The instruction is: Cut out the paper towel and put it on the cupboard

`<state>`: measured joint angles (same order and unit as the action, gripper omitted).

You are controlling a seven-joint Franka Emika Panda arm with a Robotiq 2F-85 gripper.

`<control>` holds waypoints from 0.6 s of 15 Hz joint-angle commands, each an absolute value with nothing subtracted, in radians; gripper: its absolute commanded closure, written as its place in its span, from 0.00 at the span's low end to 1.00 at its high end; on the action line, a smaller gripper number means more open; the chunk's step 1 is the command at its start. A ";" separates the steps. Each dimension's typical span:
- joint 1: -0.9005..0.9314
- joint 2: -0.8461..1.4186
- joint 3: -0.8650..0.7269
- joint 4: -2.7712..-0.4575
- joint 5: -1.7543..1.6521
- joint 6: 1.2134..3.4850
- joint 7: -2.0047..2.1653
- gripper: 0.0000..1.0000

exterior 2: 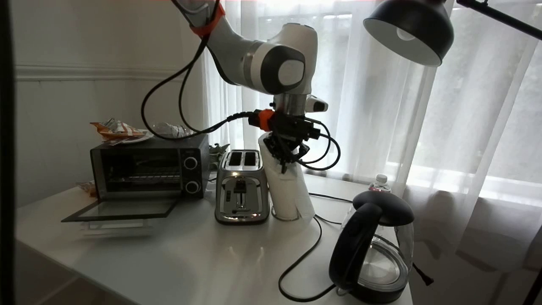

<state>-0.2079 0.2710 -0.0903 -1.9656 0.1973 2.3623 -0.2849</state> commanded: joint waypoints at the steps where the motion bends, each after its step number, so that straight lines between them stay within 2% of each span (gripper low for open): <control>1: -0.208 0.359 -0.079 -1.924 0.200 2.388 -0.285 1.00; 9: -0.244 0.479 -0.103 -1.867 0.177 2.375 -0.259 1.00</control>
<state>-0.2255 0.4195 -0.1015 -1.9133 0.1940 2.3802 -0.2812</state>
